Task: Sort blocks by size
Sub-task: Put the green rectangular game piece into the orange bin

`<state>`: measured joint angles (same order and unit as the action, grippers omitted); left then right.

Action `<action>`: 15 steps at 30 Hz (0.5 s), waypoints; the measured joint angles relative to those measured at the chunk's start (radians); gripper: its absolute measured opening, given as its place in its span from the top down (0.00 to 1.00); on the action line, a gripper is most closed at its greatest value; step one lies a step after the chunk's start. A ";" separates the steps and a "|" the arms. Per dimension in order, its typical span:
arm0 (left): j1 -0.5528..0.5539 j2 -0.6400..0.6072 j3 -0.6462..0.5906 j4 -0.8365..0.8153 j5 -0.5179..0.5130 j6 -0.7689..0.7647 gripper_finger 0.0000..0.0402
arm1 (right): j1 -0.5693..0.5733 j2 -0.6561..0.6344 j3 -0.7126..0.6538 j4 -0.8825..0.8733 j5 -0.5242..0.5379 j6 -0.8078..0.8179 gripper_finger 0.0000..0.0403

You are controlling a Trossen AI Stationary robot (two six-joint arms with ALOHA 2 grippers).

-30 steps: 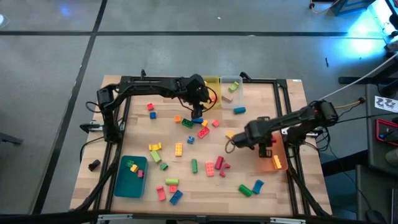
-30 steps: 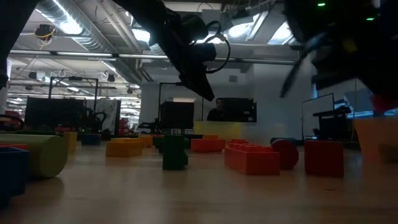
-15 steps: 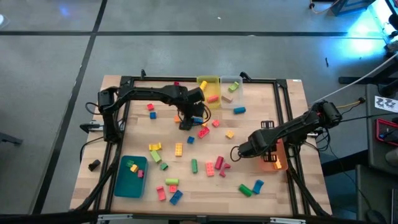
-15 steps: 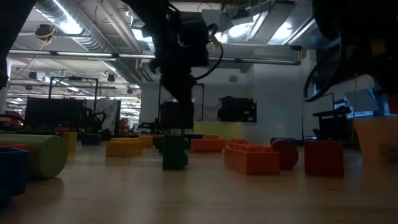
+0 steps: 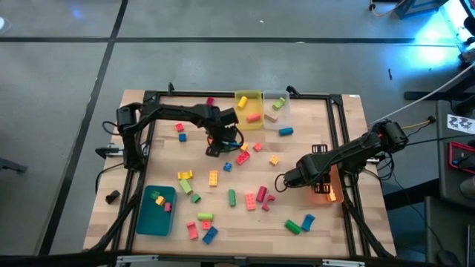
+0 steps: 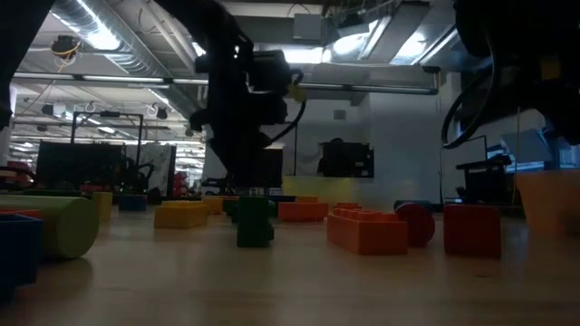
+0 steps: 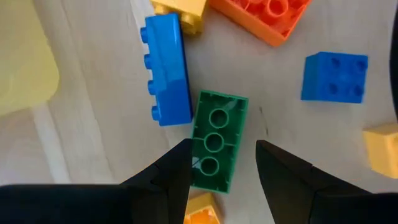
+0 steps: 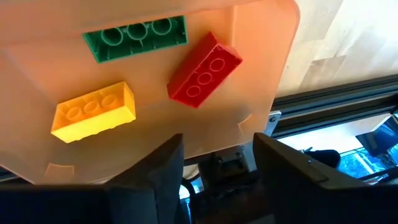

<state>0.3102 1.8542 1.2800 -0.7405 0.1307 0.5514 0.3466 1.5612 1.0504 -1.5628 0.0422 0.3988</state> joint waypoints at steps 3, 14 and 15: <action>0.006 0.000 -0.040 0.054 0.000 0.020 0.60 | 0.000 0.000 0.000 0.000 0.000 -0.001 0.52; 0.019 0.007 -0.149 0.190 -0.011 0.054 0.60 | 0.000 0.000 0.000 0.000 -0.001 0.000 0.52; 0.019 0.007 -0.159 0.204 -0.011 0.054 0.60 | 0.000 0.000 0.000 0.000 -0.001 0.000 0.52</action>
<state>0.3290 1.8610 1.1210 -0.5365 0.1196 0.6052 0.3466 1.5616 1.0508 -1.5623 0.0414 0.3992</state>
